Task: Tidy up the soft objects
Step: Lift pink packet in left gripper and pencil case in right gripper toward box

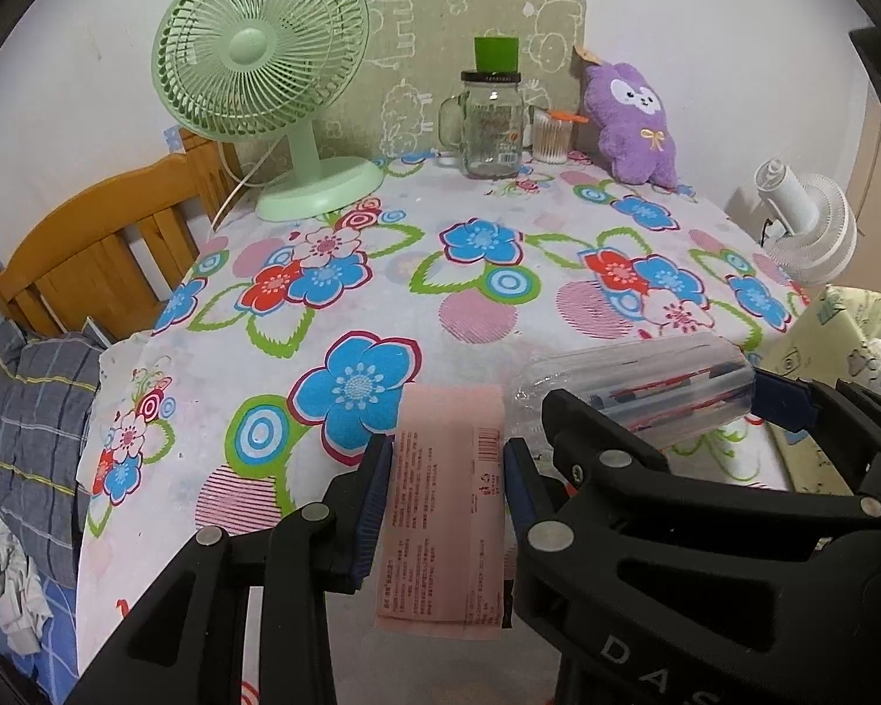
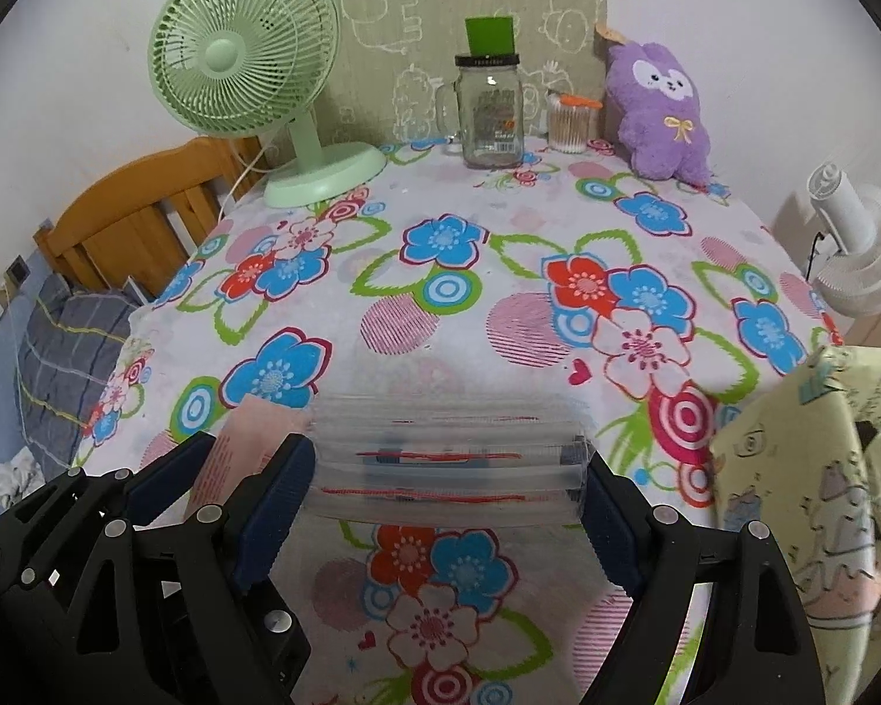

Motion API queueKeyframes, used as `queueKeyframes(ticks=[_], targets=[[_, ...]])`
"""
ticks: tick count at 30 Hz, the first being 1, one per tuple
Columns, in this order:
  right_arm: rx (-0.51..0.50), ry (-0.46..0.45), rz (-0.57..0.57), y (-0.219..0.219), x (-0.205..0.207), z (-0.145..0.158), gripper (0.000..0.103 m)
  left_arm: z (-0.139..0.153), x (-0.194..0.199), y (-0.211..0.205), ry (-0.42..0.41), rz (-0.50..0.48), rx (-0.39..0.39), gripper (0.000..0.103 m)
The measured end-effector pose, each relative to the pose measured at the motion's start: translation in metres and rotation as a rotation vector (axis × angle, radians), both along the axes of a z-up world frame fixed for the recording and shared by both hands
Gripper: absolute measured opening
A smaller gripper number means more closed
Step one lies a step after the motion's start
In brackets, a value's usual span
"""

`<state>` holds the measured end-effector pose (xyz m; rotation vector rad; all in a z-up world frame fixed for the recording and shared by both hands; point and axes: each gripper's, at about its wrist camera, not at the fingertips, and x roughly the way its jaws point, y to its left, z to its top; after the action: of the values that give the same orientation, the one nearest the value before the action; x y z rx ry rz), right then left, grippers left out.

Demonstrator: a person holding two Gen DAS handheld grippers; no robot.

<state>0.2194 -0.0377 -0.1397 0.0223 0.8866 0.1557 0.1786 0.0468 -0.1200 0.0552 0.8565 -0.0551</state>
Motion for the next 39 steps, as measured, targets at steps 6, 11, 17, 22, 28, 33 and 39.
queueKeyframes(ticks=[6,11,17,22,28,33,39], targets=[[0.003,-0.023,0.006,-0.006,-0.013,0.012,0.087,0.011,-0.012,-0.006,-0.015,0.006,-0.011,0.039],[0.004,-0.054,0.008,-0.013,-0.027,0.025,0.087,0.022,-0.024,-0.013,-0.041,0.003,-0.013,0.039],[0.007,-0.088,0.006,-0.021,-0.043,0.039,0.087,0.036,-0.039,-0.020,-0.070,-0.001,-0.016,0.039],[0.003,-0.114,0.006,-0.027,-0.059,0.052,0.087,0.046,-0.051,-0.026,-0.089,-0.008,-0.016,0.039],[0.011,-0.150,0.003,-0.036,-0.075,0.067,0.087,0.061,-0.068,-0.035,-0.128,-0.020,-0.008,0.039],[0.012,-0.181,-0.004,-0.045,-0.090,0.080,0.087,0.072,-0.081,-0.044,-0.156,-0.032,-0.008,0.039],[0.006,-0.213,-0.014,-0.055,-0.103,0.093,0.087,0.083,-0.089,-0.055,-0.179,-0.053,-0.008,0.039]])
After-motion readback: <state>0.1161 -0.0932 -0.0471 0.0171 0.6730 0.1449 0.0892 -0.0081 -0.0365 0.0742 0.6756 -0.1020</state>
